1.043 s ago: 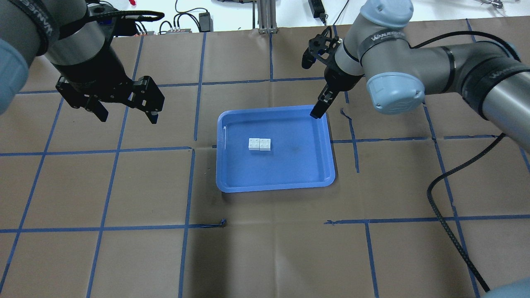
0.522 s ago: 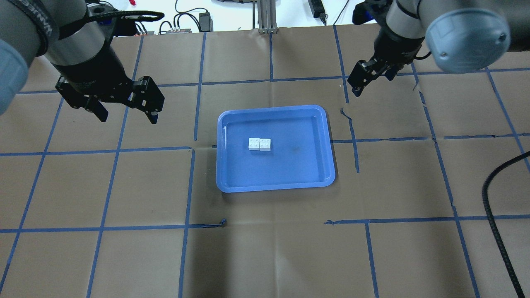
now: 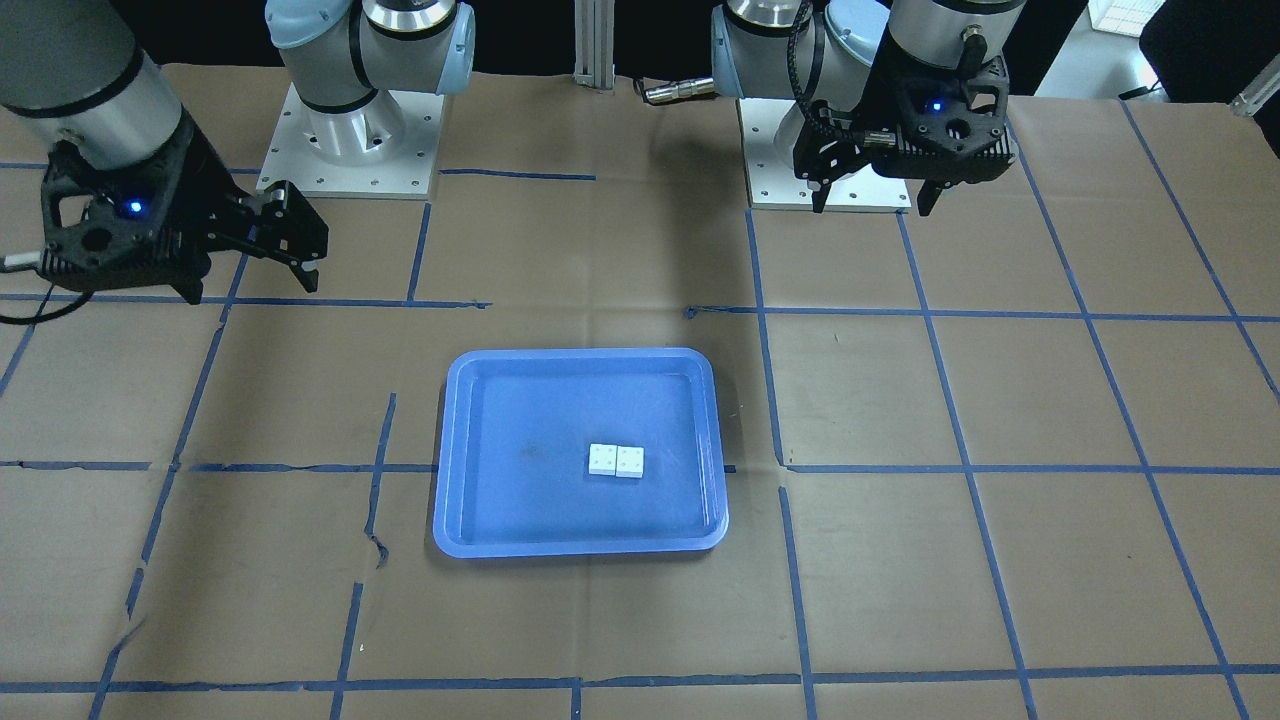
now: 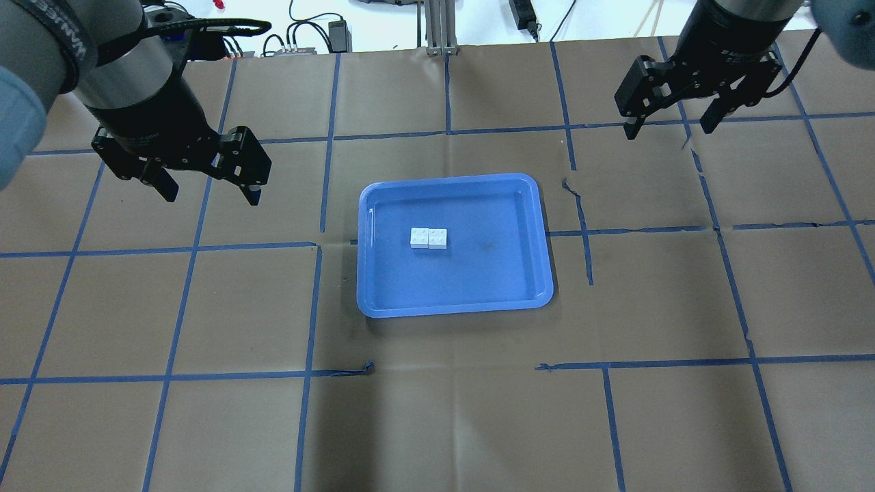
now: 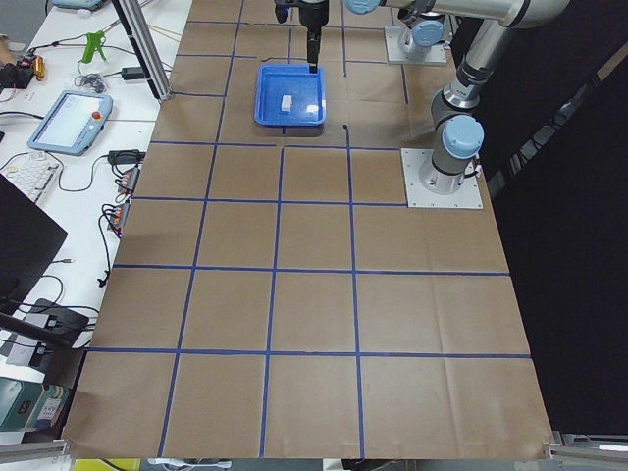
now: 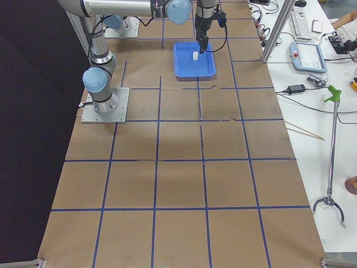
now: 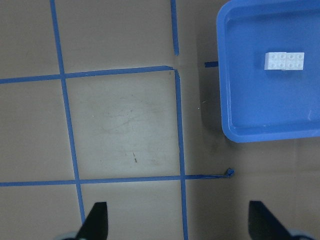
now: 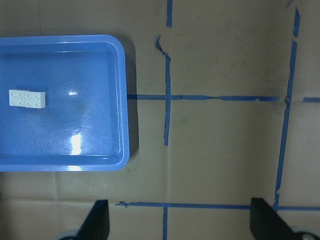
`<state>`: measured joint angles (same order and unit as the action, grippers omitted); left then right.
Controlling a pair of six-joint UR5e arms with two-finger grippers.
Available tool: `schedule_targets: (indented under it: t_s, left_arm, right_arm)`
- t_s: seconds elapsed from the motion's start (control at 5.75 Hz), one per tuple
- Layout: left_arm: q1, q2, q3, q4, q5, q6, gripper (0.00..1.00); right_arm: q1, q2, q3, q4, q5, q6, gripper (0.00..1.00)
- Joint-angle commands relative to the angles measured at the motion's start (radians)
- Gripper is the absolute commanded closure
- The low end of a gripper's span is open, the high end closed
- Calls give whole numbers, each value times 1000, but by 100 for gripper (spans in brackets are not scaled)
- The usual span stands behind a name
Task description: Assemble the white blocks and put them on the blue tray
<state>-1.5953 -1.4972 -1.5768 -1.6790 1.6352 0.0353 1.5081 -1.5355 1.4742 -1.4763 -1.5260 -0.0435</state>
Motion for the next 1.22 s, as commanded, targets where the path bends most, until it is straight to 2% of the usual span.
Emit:
schedule_targets:
  t_s: [0.0, 0.17, 1.04]
  left_arm:
    - [0, 0, 0, 1, 0, 0, 1]
    - [0, 0, 0, 2, -2, 0, 1]
    - [-9, -32, 4, 12, -5, -15, 1]
  right_arm:
    - [59, -44, -2, 42, -15, 184, 0]
    - [69, -45, 4, 42, -49, 185, 0]
    - [67, -35, 9, 39, -51, 172, 0]
